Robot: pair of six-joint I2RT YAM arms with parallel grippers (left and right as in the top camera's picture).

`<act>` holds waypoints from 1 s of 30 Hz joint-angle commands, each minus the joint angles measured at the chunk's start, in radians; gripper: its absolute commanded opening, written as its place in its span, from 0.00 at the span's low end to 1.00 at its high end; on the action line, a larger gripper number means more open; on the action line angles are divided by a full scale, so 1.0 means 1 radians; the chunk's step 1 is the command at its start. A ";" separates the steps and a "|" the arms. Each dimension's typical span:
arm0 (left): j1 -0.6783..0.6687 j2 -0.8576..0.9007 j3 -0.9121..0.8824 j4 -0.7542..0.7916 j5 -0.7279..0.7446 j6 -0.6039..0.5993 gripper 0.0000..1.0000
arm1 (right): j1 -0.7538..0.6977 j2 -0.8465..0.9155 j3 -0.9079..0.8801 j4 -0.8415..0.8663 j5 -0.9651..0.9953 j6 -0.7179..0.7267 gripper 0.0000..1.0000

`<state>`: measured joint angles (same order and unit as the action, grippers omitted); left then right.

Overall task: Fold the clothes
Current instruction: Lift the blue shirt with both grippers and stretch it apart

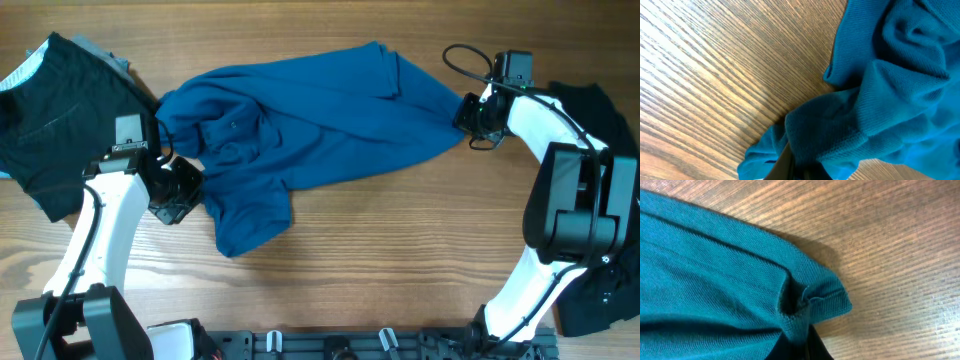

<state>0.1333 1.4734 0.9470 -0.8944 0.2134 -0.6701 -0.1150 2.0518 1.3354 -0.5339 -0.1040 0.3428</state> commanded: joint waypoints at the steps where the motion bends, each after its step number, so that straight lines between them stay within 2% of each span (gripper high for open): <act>1: 0.006 -0.007 -0.002 -0.001 -0.006 0.012 0.04 | -0.019 0.039 -0.008 -0.132 0.112 0.008 0.04; 3: 0.006 -0.007 -0.002 -0.001 -0.006 0.012 0.04 | -0.044 0.038 -0.008 -0.247 0.214 0.053 0.04; 6: -0.004 -0.007 -0.006 -0.018 -0.005 0.012 0.04 | -0.092 0.038 -0.008 -0.336 0.219 0.026 0.04; 7: -0.015 -0.007 -0.014 -0.018 -0.005 0.012 0.15 | -0.106 0.038 -0.008 -0.350 0.216 0.020 0.04; 8: -0.031 -0.007 -0.028 -0.012 -0.005 0.012 0.34 | -0.114 0.038 -0.008 -0.359 0.216 0.003 0.04; 9: -0.053 -0.007 -0.049 0.003 -0.005 0.012 0.49 | -0.114 0.038 -0.008 -0.362 0.216 -0.005 0.04; 11: -0.093 -0.005 -0.073 0.039 -0.006 0.013 0.61 | -0.114 0.038 -0.008 -0.362 0.215 -0.003 0.04; 17: -0.159 -0.003 -0.103 0.068 -0.074 0.013 0.61 | -0.114 0.038 -0.008 -0.357 0.209 -0.003 0.04; 23: -0.165 -0.003 -0.127 0.004 -0.183 0.012 0.63 | -0.114 0.038 -0.008 -0.354 0.209 -0.003 0.05; 28: -0.190 0.001 -0.197 0.184 -0.192 0.011 0.59 | -0.114 0.038 -0.008 -0.354 0.209 -0.003 0.05; 30: -0.206 0.001 -0.229 0.238 -0.166 0.008 0.53 | -0.114 0.038 -0.008 -0.354 0.209 -0.003 0.05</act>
<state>-0.0536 1.4734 0.7593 -0.6914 0.0418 -0.6632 -0.2123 2.0445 1.3678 -0.8822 0.0120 0.3531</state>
